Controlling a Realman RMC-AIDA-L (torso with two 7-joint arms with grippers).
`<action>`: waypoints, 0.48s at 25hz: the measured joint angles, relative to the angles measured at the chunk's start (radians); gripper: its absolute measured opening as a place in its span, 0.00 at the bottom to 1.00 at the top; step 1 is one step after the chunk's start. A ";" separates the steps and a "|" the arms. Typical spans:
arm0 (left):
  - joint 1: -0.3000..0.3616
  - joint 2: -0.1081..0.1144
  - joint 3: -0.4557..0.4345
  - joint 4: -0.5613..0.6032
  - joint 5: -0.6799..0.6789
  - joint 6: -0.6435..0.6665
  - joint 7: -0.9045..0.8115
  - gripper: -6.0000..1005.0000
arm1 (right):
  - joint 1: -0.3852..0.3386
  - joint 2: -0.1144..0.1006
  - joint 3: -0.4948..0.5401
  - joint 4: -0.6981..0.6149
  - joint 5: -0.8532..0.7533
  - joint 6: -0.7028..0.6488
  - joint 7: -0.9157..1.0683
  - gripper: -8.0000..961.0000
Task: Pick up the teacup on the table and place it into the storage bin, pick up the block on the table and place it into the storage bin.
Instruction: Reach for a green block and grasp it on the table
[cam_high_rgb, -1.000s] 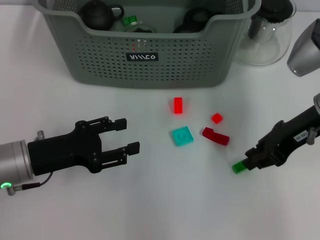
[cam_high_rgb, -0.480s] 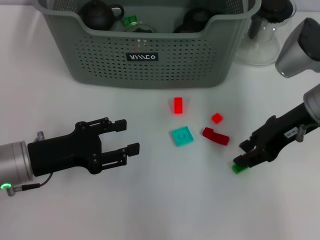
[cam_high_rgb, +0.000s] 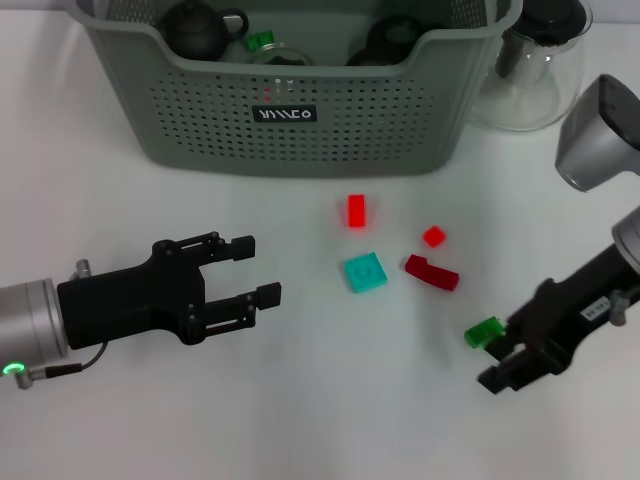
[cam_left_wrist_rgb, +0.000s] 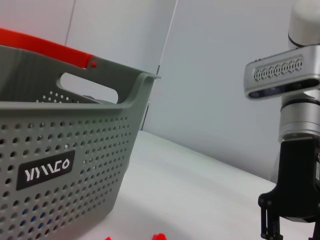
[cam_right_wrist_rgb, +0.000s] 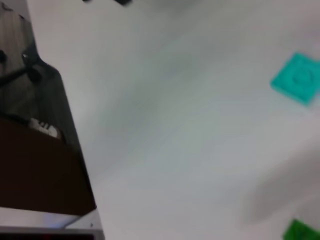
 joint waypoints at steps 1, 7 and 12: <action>-0.001 0.000 0.000 0.000 0.000 -0.001 0.000 0.70 | -0.002 -0.001 0.002 -0.003 -0.015 -0.001 0.007 0.52; -0.001 0.000 0.000 -0.009 0.000 -0.009 0.000 0.70 | -0.002 -0.003 0.007 0.004 -0.054 0.023 0.025 0.51; 0.001 0.000 0.000 -0.012 0.000 -0.012 0.003 0.70 | 0.009 0.000 -0.001 0.034 -0.055 0.056 0.025 0.51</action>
